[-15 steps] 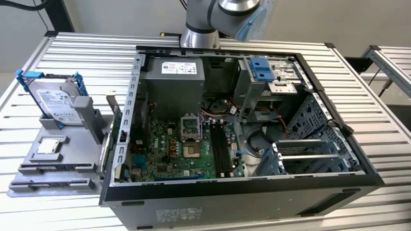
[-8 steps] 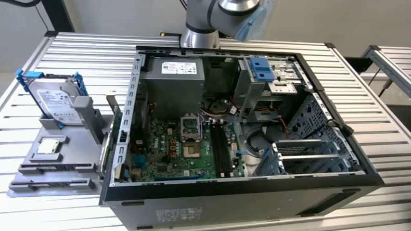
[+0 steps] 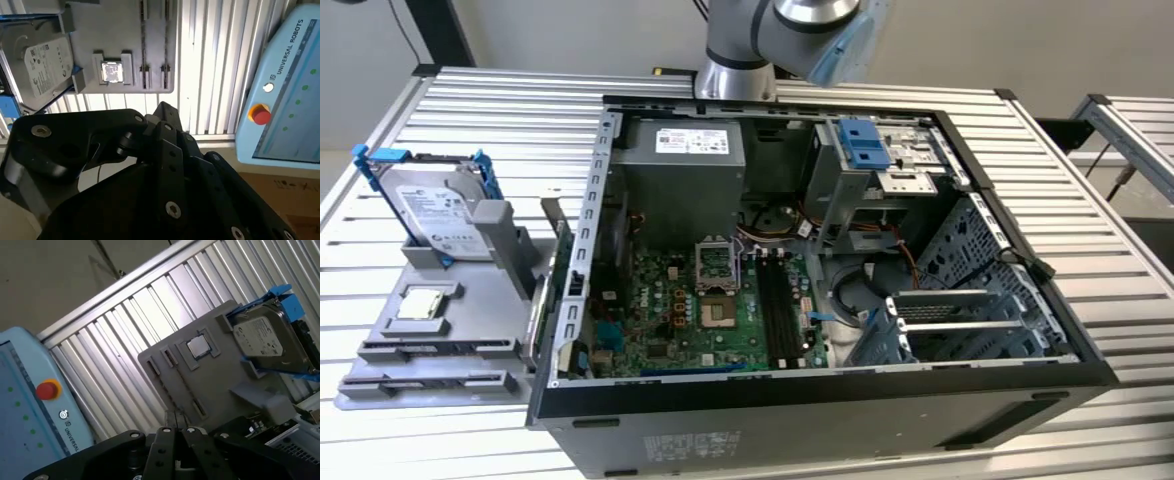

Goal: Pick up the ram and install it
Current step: 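Pick up the ram and move it above insertion slot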

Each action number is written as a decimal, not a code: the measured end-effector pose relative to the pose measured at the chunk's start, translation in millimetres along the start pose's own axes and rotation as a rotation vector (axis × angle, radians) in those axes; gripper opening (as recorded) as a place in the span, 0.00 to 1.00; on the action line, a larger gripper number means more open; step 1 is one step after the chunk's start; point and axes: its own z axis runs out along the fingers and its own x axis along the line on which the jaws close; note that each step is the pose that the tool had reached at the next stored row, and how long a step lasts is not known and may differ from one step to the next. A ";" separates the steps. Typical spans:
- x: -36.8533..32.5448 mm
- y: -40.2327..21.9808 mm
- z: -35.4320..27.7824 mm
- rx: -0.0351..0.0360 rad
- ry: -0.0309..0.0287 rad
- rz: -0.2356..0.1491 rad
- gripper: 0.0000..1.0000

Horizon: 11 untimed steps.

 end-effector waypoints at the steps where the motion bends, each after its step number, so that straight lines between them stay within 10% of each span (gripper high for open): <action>1: 0.0 0.0 0.0 0.0012 -0.0005 -0.018 0.00; 11: 0.0 0.0 0.0 0.0179 -0.0081 -0.201 0.00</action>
